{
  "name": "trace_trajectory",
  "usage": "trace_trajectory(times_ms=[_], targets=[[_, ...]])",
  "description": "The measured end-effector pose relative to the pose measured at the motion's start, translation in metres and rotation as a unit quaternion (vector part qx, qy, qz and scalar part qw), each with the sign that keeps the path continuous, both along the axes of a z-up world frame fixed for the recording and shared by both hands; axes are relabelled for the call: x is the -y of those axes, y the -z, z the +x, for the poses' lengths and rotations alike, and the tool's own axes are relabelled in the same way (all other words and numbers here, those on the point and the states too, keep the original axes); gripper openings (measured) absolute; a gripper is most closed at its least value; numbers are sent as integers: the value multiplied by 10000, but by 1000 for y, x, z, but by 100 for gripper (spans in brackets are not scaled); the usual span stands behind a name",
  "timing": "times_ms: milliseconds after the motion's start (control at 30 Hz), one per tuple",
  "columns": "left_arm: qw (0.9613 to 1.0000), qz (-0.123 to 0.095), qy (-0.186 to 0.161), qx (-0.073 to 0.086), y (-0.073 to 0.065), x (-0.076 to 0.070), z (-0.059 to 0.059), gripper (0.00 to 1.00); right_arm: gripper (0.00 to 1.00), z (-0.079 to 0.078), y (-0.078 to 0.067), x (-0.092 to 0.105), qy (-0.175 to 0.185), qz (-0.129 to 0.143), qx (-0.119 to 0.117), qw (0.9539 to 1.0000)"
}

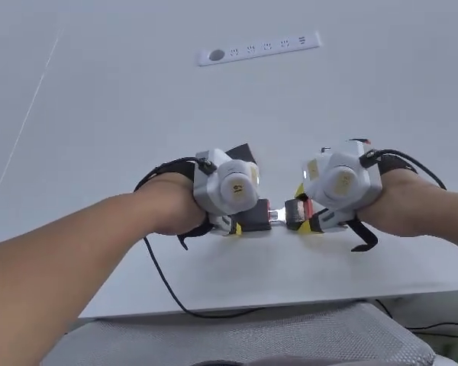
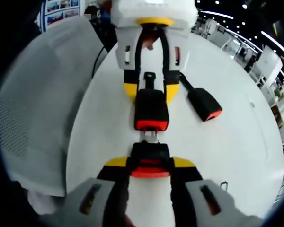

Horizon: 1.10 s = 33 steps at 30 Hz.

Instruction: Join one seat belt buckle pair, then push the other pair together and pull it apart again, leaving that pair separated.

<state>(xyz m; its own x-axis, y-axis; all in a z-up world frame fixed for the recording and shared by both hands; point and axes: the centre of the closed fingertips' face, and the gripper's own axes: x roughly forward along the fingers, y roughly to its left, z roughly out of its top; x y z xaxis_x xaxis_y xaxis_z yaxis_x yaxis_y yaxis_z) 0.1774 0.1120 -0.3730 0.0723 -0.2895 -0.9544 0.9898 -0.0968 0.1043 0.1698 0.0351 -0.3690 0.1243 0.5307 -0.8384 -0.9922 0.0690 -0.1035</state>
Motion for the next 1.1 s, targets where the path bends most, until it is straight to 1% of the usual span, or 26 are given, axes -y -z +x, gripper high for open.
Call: trace_trajectory(times_ms=[133, 233, 300, 400, 433, 533, 600, 767, 900, 967, 1100], targets=[[10000, 30, -1, 35, 0, 0, 0, 32, 32, 0, 0, 2, 103, 176, -161, 9997], [9999, 87, 116, 71, 0, 0, -1, 32, 31, 0, -1, 1, 59, 181, -221, 9996], [9998, 60, 181, 72, -1, 0, -2, 31, 31, 1, -1, 1, 22, 184, -279, 9994], [9998, -1, 171, 50, -1, 0, -1, 31, 31, 0, 0, 0, 27, 221, -279, 9994], [9999, 0, 106, 29, -1, 0, -1, 31, 31, 0, 0, -1, 53, 239, -266, 9993], [9999, 64, 84, 4, 1, 1, 1, 31, 30, -3, -2, -4, 122, 217, -180, 9995], [9999, 103, 78, -6, 1, 1, 1, 31, 30, -1, -2, -5, 130, 195, -134, 9996], [9999, 92, 98, 16, 1, 0, 0, 31, 30, 0, -1, -6, 68, 206, -184, 9996], [9998, 118, 129, 117, 0, 0, -1, 30, 30, 1, -1, -12, -51, 119, -167, 9998], [9998, 103, 95, 104, 0, 0, -1, 30, 30, 1, -1, -13, -48, 112, -178, 9998], [10000, 58, 42, 57, 0, -1, 0, 30, 30, 0, -1, -15, 47, 186, -213, 9996]])
